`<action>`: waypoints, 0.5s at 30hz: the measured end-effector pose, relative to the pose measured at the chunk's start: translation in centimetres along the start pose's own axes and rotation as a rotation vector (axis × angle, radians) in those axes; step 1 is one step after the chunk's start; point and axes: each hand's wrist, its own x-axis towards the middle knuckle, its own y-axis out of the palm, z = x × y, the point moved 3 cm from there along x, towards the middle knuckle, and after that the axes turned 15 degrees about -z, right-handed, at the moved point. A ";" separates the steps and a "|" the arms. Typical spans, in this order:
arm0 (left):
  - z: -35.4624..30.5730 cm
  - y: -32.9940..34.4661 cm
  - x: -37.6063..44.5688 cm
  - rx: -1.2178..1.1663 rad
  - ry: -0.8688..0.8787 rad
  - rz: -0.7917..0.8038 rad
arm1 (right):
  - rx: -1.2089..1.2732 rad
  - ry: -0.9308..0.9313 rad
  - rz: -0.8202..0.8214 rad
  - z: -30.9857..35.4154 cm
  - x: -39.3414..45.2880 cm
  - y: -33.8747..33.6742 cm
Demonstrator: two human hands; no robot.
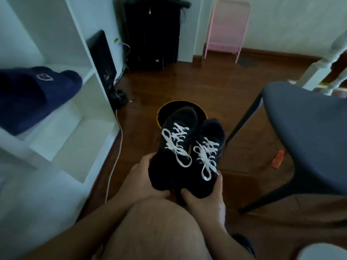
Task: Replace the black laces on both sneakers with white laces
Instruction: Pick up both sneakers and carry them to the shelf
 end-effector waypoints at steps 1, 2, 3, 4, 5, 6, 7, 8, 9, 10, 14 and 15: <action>0.4 -1.4 0.0 -0.037 -0.009 -0.063 | 0.014 -0.056 0.023 1.5 -0.1 0.8; 0.7 -2.9 0.0 -0.074 -0.022 -0.125 | 0.020 -0.112 0.052 3.1 -0.2 1.9; 1.0 -4.4 -0.1 -0.106 -0.044 -0.183 | 0.015 -0.170 0.085 4.5 -0.2 3.1; 1.4 -5.8 -0.2 -0.131 -0.080 -0.227 | 0.006 -0.227 0.125 5.8 -0.3 4.6; 1.7 -7.0 -0.3 -0.161 -0.120 -0.261 | -0.005 -0.275 0.171 6.8 -0.2 6.2; 2.4 -8.0 -0.3 -0.174 -0.162 -0.287 | -0.018 -0.309 0.219 7.4 -0.1 7.9; 3.2 -8.8 -0.1 -0.171 -0.201 -0.309 | -0.033 -0.332 0.267 7.8 0.1 9.7; 4.2 -9.5 0.2 -0.158 -0.238 -0.331 | -0.052 -0.340 0.313 8.0 0.3 11.6; 5.3 -10.0 0.6 -0.130 -0.272 -0.350 | -0.077 -0.327 0.359 7.9 0.6 13.6; 6.3 -10.6 1.2 -0.102 -0.294 -0.358 | -0.100 -0.301 0.401 7.8 0.9 15.6; 10.0 -12.8 5.9 -0.023 -0.464 -0.231 | -0.184 -0.158 0.488 6.9 2.7 23.6; 10.9 -13.2 7.3 0.005 -0.502 -0.180 | -0.209 -0.132 0.507 6.7 3.0 25.4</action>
